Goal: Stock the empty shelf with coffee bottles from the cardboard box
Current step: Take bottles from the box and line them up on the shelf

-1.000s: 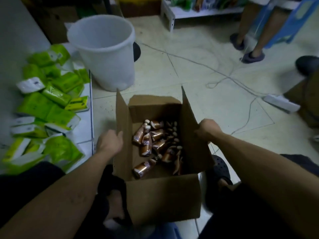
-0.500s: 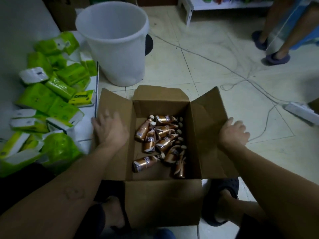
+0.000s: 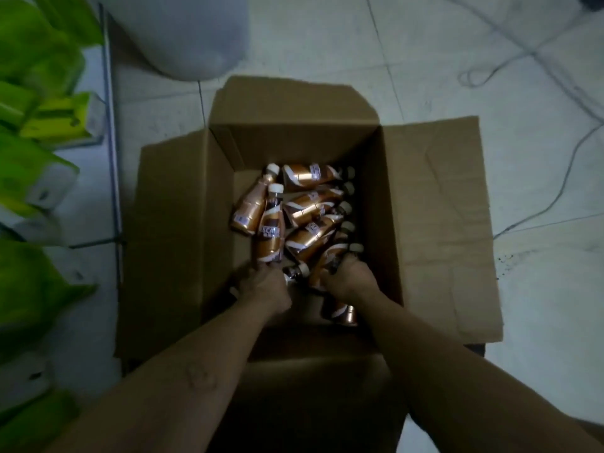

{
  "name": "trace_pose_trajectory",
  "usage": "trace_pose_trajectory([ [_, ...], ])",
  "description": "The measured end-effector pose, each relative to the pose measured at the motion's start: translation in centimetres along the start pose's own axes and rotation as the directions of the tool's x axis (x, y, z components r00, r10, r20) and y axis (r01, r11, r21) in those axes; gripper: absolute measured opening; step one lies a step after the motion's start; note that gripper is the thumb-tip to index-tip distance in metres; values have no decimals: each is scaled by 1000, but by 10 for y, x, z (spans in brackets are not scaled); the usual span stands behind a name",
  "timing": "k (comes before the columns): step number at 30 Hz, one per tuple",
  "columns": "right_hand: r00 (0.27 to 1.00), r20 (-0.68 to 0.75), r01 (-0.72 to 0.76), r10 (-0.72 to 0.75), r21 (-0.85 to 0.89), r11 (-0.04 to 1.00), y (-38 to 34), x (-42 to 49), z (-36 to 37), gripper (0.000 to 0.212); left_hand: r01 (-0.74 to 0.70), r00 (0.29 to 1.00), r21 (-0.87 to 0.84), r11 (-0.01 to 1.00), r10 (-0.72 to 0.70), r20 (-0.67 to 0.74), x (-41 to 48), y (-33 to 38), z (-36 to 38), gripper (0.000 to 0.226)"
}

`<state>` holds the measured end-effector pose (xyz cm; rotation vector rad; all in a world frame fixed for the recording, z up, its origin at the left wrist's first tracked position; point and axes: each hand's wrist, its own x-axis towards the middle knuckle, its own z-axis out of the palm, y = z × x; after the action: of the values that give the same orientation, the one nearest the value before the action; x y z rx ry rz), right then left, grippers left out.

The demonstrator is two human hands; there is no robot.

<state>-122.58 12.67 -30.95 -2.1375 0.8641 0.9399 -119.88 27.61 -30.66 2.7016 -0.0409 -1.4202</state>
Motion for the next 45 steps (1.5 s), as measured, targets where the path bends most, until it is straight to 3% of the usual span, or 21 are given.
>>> trace_pose_trajectory([
  [5, 998, -36, -44, 42, -49, 998, -16, 44, 22, 54, 29, 1000, 190, 981, -30, 7, 26, -6, 23, 74],
  [10, 985, -19, -166, 169, 91, 982, -11, 57, 24, 70, 34, 999, -7, 999, -34, -4, 31, -14, 19, 49],
  [12, 982, 39, -191, 187, 177, 965, -9, 51, 14, 55, 28, 1000, -84, 996, -29, -11, 19, -15, 12, 52],
  [14, 976, 61, -215, 207, 217, 952, -8, 38, -2, 61, 8, 999, -187, 982, -15, -33, 0, -15, 0, 64],
  [16, 986, 33, -164, 161, 209, 964, -8, 22, -19, 77, -27, 996, -337, 941, -5, -95, -20, -12, -18, 71],
  [19, 997, -73, 7, 9, 208, 978, -13, -15, -49, 85, -153, 964, -509, 847, 15, -264, -59, -6, -54, 71],
  [21, 987, -126, 127, -100, 233, 964, -24, -56, -77, 80, -256, 929, -569, 781, 37, -368, -93, -2, -83, 81],
  [23, 956, -196, 265, -216, 268, 926, -38, -97, -101, 65, -336, 888, -581, 741, 44, -457, -127, 0, -110, 76],
  [27, 841, -293, 533, -455, 299, 792, -74, -202, -159, 62, -504, 759, -564, 654, 24, -651, -212, -3, -169, 68],
  [32, 619, -332, 785, -711, 241, 571, -117, -331, -208, 66, -718, 525, -438, 541, 9, -851, -329, -26, -233, 71],
  [36, 438, -324, 895, -838, 246, 372, -153, -420, -220, 67, -817, 337, -293, 496, 0, -941, -422, -54, -271, 69],
  [39, 305, -331, 948, -893, 199, 250, -190, -473, -215, 66, -821, 224, -196, 536, -13, -975, -485, -89, -291, 64],
  [42, 197, -328, 966, -924, 228, 125, -223, -508, -201, 59, -778, 169, -155, 609, -35, -985, -539, -126, -303, 61],
  [45, 114, -277, 962, -954, 270, 37, -251, -525, -180, 57, -728, 185, -184, 661, -69, -980, -578, -158, -305, 58],
])
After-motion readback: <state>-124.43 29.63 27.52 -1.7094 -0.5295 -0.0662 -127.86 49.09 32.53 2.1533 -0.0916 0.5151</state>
